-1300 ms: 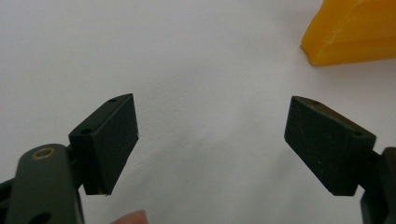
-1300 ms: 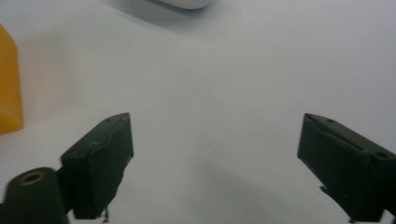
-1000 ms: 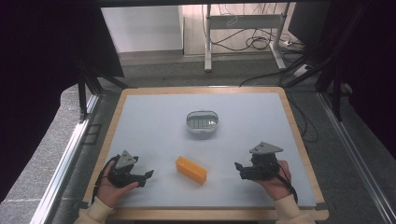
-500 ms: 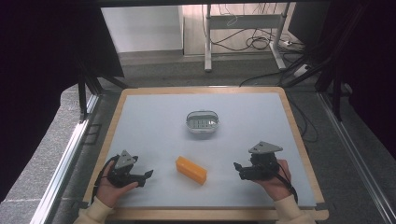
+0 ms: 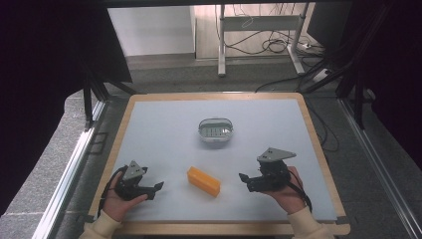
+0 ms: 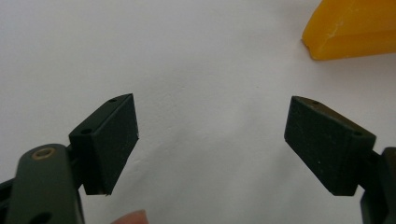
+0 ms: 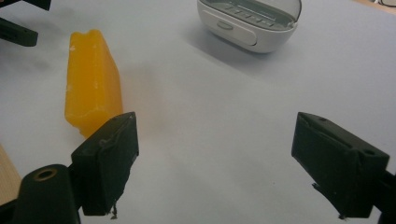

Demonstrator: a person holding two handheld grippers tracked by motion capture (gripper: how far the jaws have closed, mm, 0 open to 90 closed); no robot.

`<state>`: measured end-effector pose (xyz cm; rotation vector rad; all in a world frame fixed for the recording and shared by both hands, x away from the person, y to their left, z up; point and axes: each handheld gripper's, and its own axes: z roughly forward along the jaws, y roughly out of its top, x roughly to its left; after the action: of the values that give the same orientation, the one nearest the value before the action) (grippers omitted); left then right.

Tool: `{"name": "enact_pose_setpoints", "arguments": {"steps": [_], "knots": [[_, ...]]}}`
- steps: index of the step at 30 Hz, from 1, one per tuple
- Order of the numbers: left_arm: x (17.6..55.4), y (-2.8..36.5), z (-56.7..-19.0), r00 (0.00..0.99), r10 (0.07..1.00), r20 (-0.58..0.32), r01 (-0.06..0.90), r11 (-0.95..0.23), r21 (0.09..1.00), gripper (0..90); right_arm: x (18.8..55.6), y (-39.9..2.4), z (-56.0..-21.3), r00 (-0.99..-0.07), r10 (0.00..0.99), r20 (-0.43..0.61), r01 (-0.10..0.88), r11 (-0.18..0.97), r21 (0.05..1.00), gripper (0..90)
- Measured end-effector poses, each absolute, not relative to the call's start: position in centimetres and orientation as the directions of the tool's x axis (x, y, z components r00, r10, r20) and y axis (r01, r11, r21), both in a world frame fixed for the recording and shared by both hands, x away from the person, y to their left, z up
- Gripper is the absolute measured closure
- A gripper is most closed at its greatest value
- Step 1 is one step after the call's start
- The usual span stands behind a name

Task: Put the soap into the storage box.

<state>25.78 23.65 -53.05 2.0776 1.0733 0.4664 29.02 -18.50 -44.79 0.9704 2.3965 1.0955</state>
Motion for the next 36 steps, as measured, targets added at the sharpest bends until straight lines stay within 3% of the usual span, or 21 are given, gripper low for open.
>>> {"name": "enact_pose_setpoints", "arguments": {"steps": [21, 36], "knots": [[25.8, 23.6, -53.1, 0.582, 0.813, -0.014, 0.549, -0.380, 0.745, 17.9, 28.8, -16.1, -44.3, -0.779, 0.626, -0.039, 0.395, 0.537, 0.746, 21.2], [25.7, 23.7, -53.1, 0.582, 0.813, -0.016, 0.543, -0.375, 0.751, 17.9, 29.4, -11.3, -43.5, -0.848, 0.528, -0.040, 0.357, 0.627, 0.692, 24.7]]}}
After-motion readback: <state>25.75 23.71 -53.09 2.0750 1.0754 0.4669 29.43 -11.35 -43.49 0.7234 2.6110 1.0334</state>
